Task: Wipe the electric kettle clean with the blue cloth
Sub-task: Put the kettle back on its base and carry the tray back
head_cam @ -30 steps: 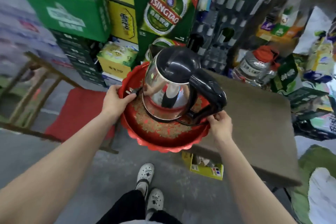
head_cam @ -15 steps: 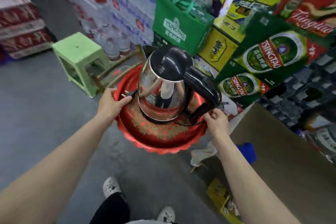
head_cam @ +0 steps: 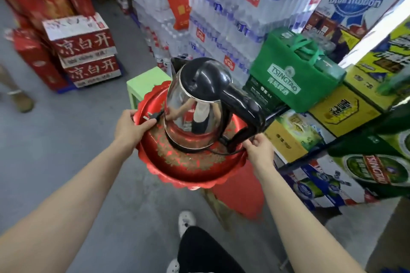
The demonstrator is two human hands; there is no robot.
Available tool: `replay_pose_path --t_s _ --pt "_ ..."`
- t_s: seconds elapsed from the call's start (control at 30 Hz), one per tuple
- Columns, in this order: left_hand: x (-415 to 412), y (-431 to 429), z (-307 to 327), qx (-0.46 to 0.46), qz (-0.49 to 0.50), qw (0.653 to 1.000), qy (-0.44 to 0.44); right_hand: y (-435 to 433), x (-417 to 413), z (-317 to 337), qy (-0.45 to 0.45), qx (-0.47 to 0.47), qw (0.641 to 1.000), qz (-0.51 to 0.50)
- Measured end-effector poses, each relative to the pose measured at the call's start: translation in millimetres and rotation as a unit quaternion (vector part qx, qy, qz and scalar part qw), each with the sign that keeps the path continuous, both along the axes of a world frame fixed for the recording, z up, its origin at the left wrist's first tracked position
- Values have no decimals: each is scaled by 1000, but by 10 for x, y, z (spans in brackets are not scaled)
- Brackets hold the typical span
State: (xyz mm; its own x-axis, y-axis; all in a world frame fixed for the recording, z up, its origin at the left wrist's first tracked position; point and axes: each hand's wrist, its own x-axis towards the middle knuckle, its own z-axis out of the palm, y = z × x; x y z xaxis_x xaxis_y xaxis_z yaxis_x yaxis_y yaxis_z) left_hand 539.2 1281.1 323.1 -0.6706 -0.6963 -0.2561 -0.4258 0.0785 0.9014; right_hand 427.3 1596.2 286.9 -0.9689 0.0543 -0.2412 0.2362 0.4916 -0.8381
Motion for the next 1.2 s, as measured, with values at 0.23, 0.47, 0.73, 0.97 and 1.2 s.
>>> replay_pose_path --t_s 0.23,0.47,0.73,0.97,1.2 --pt "-694 -1486 6 -10 56 998 7 -1685 -1012 35 11 15 999 42" --pt "-1339 -3037 80 -33 107 994 3 -3387 -1909 63 9 26 996 83" --pt "-2150 -5034 -38 -67 88 994 -3 -5333 -2678 -11 -8 3 998 66" --pt "-2997 -6692 -78 -72 49 996 -27 -6904 -3198 -23 -43 -2 999 27" --pt "-3870 -8042 -414 -25 44 998 -37 -8256 -4080 -281 -41 39 998 24"
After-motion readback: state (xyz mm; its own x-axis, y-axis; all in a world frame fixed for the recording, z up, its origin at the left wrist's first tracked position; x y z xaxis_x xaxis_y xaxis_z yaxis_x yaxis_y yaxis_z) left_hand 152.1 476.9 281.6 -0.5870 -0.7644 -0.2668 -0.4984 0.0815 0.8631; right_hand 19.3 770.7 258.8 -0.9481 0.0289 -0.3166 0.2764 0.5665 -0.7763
